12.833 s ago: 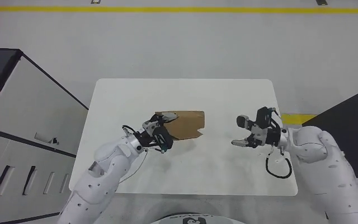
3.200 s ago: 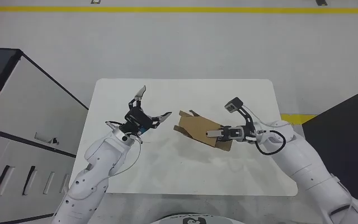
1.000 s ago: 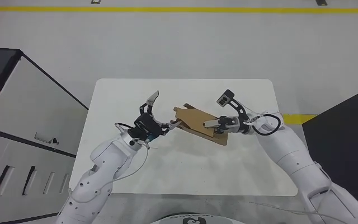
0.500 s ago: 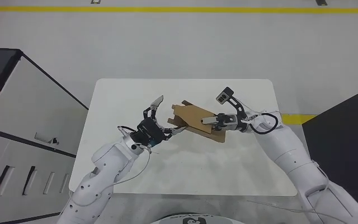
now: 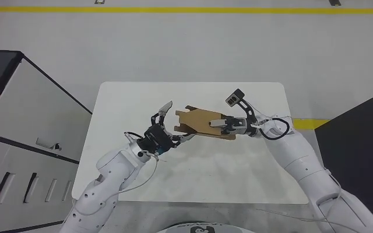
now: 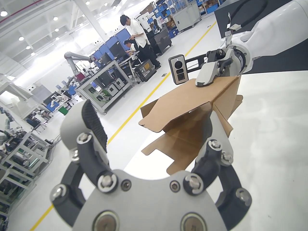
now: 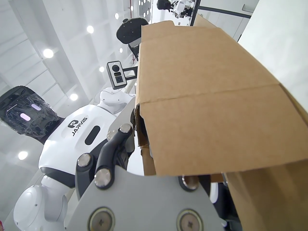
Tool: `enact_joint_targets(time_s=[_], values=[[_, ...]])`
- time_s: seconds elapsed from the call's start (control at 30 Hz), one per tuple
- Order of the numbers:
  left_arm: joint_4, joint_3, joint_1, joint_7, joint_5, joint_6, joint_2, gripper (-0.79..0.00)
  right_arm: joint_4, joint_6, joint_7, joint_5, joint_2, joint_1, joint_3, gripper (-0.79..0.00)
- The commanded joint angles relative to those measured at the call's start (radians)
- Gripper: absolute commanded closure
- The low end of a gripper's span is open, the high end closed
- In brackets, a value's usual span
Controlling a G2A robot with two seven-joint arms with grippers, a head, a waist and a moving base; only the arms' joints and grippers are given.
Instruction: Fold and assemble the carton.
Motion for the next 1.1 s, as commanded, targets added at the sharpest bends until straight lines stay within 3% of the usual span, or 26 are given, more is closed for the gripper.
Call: enact_joint_targets(time_s=[0.0,1.07], values=[[-0.002,0.000,0.002,0.002,0.000,-0.001,0.000,-0.785,-0.003,-0.006,-0.006,-0.003,-0.001,-0.005,0.004,0.000],[-0.018,0.010,0.029,0.001,0.022,0.011,0.006,-0.785,-0.032,-0.027,-0.065,-0.025,-0.018,-0.062,0.044,0.000]])
